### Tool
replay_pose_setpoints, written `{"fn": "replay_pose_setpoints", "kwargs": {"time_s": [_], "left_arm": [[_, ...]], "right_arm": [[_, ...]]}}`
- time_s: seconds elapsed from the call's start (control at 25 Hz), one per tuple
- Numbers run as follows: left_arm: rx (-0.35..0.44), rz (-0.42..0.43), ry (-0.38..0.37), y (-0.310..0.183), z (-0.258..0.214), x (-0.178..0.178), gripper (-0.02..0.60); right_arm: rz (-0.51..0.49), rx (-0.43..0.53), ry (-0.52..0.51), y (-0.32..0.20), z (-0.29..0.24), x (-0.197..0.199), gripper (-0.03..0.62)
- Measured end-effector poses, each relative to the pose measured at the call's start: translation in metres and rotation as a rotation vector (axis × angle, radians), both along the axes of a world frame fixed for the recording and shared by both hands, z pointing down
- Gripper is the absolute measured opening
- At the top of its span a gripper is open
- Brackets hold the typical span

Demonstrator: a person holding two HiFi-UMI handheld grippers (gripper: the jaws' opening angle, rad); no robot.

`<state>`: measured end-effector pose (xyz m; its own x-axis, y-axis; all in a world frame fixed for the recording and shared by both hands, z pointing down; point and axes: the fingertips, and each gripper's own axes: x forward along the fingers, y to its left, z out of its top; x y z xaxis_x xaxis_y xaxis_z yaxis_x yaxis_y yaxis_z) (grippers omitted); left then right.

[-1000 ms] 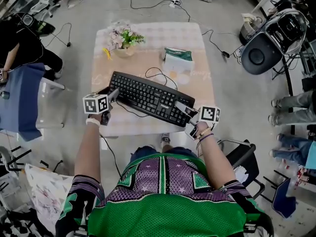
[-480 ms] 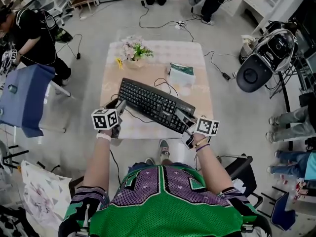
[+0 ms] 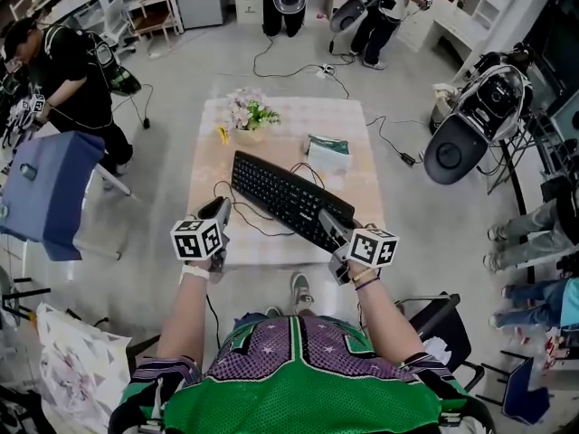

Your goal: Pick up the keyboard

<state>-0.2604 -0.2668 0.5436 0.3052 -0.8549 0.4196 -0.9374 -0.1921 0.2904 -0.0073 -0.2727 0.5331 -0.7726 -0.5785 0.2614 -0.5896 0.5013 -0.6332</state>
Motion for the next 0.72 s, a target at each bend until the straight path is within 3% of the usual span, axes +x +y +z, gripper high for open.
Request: {"fn": "replay_pose_setpoints", "kwargs": {"time_s": [0.2,0.48,0.72], "left_arm": [[0.041,0.06,0.009,0.011,-0.026,0.011,0.032],[0.132,0.116,-0.025,0.031,-0.07,0.031,0.031],[0.233,0.105,-0.048,0.039,-0.116,0.033,0.031]], "right_arm": [[0.037,0.059,0.034,0.01,-0.019,0.007,0.061],[0.069,0.144,0.017,0.024,-0.058,0.022,0.061],[0.074,0.267,0.045,0.033,-0.104,0.022,0.062]]}}
